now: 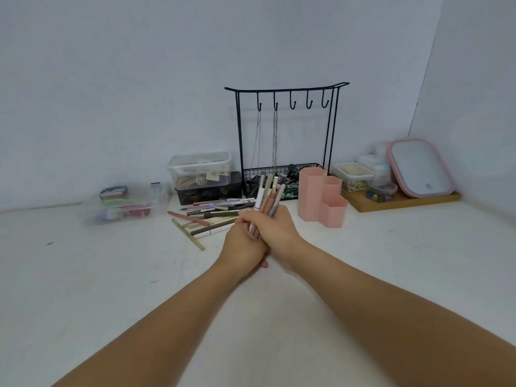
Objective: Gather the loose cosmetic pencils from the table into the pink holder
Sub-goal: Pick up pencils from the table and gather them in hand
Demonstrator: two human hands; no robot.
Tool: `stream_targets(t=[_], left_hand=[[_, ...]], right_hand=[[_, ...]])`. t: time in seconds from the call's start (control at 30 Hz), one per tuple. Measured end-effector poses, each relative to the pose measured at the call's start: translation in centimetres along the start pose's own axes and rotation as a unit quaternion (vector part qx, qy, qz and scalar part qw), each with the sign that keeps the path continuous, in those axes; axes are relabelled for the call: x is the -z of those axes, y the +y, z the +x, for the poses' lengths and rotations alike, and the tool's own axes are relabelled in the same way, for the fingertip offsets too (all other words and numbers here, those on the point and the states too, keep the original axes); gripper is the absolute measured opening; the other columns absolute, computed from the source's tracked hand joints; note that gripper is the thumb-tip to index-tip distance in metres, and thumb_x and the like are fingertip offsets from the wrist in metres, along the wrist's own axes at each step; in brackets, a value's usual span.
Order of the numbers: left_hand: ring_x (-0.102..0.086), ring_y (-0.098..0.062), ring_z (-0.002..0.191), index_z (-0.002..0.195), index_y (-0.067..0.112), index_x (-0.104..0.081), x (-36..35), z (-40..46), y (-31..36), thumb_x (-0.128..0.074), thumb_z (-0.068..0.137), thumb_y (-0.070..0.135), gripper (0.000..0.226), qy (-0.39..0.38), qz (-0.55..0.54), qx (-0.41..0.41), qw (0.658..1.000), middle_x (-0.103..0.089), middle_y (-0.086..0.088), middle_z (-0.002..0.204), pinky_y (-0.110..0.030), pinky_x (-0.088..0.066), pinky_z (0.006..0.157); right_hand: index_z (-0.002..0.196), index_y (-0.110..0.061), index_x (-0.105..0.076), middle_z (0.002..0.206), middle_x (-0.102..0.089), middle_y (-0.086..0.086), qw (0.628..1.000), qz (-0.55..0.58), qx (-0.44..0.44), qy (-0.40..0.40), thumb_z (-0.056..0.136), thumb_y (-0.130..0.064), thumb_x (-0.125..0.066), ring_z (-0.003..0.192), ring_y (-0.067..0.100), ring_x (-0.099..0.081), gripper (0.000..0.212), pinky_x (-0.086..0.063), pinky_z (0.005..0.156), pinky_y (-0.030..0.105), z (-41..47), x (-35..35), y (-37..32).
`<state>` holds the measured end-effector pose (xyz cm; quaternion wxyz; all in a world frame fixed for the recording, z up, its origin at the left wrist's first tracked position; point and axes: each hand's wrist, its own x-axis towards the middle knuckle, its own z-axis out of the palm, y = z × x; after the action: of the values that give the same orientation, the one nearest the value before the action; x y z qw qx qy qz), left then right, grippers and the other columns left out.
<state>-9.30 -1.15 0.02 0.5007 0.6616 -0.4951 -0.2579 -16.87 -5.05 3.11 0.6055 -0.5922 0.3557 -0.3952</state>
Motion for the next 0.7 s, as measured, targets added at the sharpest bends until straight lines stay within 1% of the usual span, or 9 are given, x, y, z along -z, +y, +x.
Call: stream_targets(t=[0.07, 0.13, 0.2, 0.27, 0.37, 0.47, 0.53, 0.6, 0.7], left_hand=[[-0.071, -0.024, 0.067, 0.11, 0.013, -0.068, -0.9, 0.4, 0.9, -0.053, 0.092, 0.003, 0.026, -0.011, -0.082, 0.06, 0.995, -0.075, -0.01, 0.089, -0.029, -0.056, 0.056], [-0.068, -0.017, 0.07, 0.103, 0.006, -0.069, -1.3, 0.5, 1.9, -0.064, 0.079, -0.001, 0.025, -0.057, -0.243, 0.108, 0.962, -0.072, -0.011, 0.087, -0.03, -0.058, 0.066], [-0.069, -0.021, 0.086, 0.107, 0.005, -0.07, -1.1, 0.3, 2.0, -0.07, 0.072, 0.007, 0.035, -0.082, -0.429, 0.145, 0.888, -0.072, -0.013, 0.097, -0.036, -0.055, 0.089], [-0.066, -0.032, 0.111, 0.122, 0.0, -0.065, -1.0, 0.3, 1.8, -0.066, 0.08, 0.024, 0.048, -0.067, -0.548, 0.186, 0.813, -0.07, -0.018, 0.119, -0.044, -0.048, 0.105], [-0.058, -0.039, 0.129, 0.136, -0.001, -0.058, -1.0, 0.3, 1.8, -0.049, 0.095, 0.052, 0.068, -0.038, -0.608, 0.206, 0.766, -0.064, -0.025, 0.134, -0.049, -0.038, 0.116], [-0.066, -0.035, 0.118, 0.127, 0.004, -0.069, -1.0, 0.3, 1.6, -0.039, 0.098, 0.06, 0.07, 0.012, -0.606, 0.214, 0.766, -0.072, -0.022, 0.121, -0.043, -0.043, 0.113], [-0.076, -0.031, 0.096, 0.106, 0.007, -0.079, -0.8, 0.3, 1.2, -0.04, 0.098, 0.06, 0.066, 0.032, -0.602, 0.206, 0.771, -0.078, -0.017, 0.104, -0.039, -0.053, 0.096], [-0.078, -0.029, 0.087, 0.087, 0.009, -0.083, -0.5, 0.4, 0.8, -0.04, 0.097, 0.06, 0.068, 0.034, -0.592, 0.204, 0.779, -0.079, -0.015, 0.101, -0.038, -0.055, 0.087], [-0.073, -0.027, 0.11, 0.115, 0.009, -0.076, -0.5, 0.4, 1.5, -0.034, 0.101, 0.061, 0.068, 0.001, -0.522, 0.162, 0.837, -0.074, -0.014, 0.122, -0.041, -0.052, 0.097]], right_hand=[[0.084, -0.007, -0.077, 0.079, -0.077, 0.009, 1.0, 0.014, 0.011, 0.003, 0.077, -0.029, -0.073, 0.07, 0.026, -0.073, 0.023, -0.051, 0.045, 0.027, 0.3, 1.4, -0.3], [0.082, -0.007, -0.074, 0.079, -0.078, 0.006, 0.998, 0.057, 0.026, 0.013, 0.084, -0.023, -0.07, 0.068, 0.025, -0.071, 0.016, -0.057, 0.056, 0.031, 0.7, 2.8, -1.0], [0.073, -0.01, -0.072, 0.078, -0.077, 0.008, 0.991, 0.133, 0.032, 0.006, 0.088, -0.019, -0.068, 0.067, 0.024, -0.07, 0.017, -0.06, 0.065, 0.035, 1.1, 4.1, -1.6], [0.07, -0.011, -0.066, 0.068, -0.071, 0.007, 0.979, 0.203, 0.037, -0.004, 0.09, -0.013, -0.068, 0.065, 0.023, -0.068, 0.02, -0.059, 0.062, 0.034, 1.5, 5.2, -1.9], [0.075, -0.013, -0.061, 0.062, -0.063, 0.004, 0.973, 0.229, 0.011, -0.041, 0.091, -0.012, -0.069, 0.063, 0.019, -0.065, 0.018, -0.058, 0.064, 0.034, 1.3, 4.6, -1.3], [0.066, -0.019, -0.068, 0.059, -0.063, 0.003, 0.98, 0.196, 0.018, -0.04, 0.087, -0.01, -0.075, 0.057, 0.017, -0.064, 0.024, -0.057, 0.065, 0.034, 0.7, 2.5, -0.1], [0.071, -0.016, -0.068, 0.06, -0.062, 0.004, 0.98, 0.198, 0.009, -0.028, 0.085, -0.01, -0.076, 0.058, 0.018, -0.063, 0.017, -0.057, 0.067, 0.035, 0.3, 1.3, 0.3], [0.077, -0.012, -0.065, 0.062, -0.06, 0.006, 0.98, 0.197, -0.001, -0.022, 0.084, -0.01, -0.076, 0.058, 0.019, -0.061, 0.013, -0.055, 0.065, 0.033, 0.3, 0.6, 0.4], [0.087, -0.011, -0.06, 0.063, -0.061, 0.004, 0.99, 0.135, 0.024, 0.012, 0.082, -0.016, -0.076, 0.056, 0.016, -0.061, 0.018, -0.052, 0.057, 0.029, 0.7, 1.3, 0.1]])
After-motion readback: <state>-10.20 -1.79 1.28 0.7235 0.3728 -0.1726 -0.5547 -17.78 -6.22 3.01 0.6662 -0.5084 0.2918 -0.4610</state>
